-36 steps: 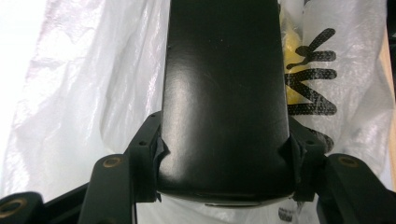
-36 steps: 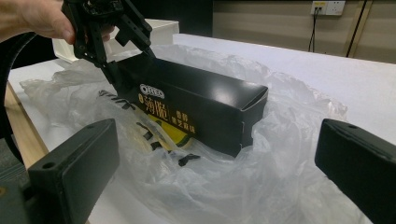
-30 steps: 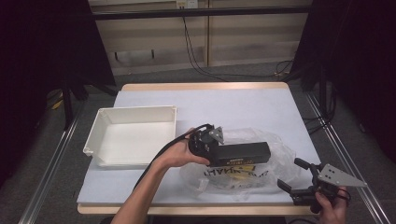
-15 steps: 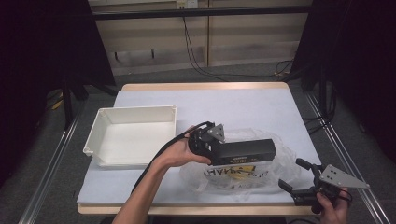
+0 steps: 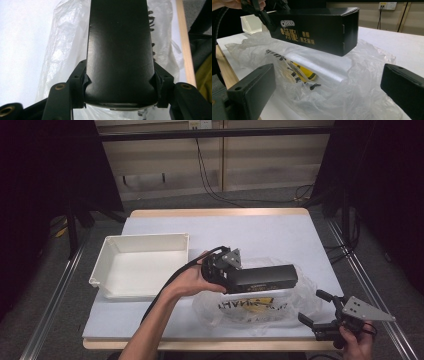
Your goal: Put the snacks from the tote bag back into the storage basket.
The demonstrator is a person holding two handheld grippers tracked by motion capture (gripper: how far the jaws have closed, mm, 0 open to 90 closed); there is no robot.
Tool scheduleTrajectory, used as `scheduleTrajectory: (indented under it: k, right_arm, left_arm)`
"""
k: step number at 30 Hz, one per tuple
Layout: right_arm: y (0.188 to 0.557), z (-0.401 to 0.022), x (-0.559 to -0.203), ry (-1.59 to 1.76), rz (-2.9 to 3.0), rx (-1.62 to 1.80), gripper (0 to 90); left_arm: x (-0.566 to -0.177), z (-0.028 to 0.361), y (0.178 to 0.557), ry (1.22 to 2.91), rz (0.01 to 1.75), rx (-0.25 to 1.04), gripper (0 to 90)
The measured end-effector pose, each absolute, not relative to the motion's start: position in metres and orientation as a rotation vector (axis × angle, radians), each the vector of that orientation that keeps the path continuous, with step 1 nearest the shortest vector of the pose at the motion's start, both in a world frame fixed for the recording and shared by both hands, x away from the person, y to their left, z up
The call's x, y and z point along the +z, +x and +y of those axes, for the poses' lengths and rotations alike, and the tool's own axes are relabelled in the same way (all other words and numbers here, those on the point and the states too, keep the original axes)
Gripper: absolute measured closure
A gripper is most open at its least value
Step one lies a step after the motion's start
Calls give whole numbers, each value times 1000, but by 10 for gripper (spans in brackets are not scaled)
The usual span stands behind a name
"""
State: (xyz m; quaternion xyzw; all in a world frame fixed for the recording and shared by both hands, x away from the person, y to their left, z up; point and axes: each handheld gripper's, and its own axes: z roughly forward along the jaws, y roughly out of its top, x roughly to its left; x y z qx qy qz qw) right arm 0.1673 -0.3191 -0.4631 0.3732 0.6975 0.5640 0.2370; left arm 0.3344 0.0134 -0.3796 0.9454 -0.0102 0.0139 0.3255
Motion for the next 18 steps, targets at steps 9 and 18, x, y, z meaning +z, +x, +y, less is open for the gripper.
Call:
scheduleTrajectory:
  k: [9,18]
  right_arm:
    - [167,-319,-463,1017,1911,1542,0]
    - [167,-319,-463,1022,1905,1547,0]
  left_arm:
    - [-362,26,336,2471,-36,57,431]
    - [-353,47,340,2457,5,82,431]
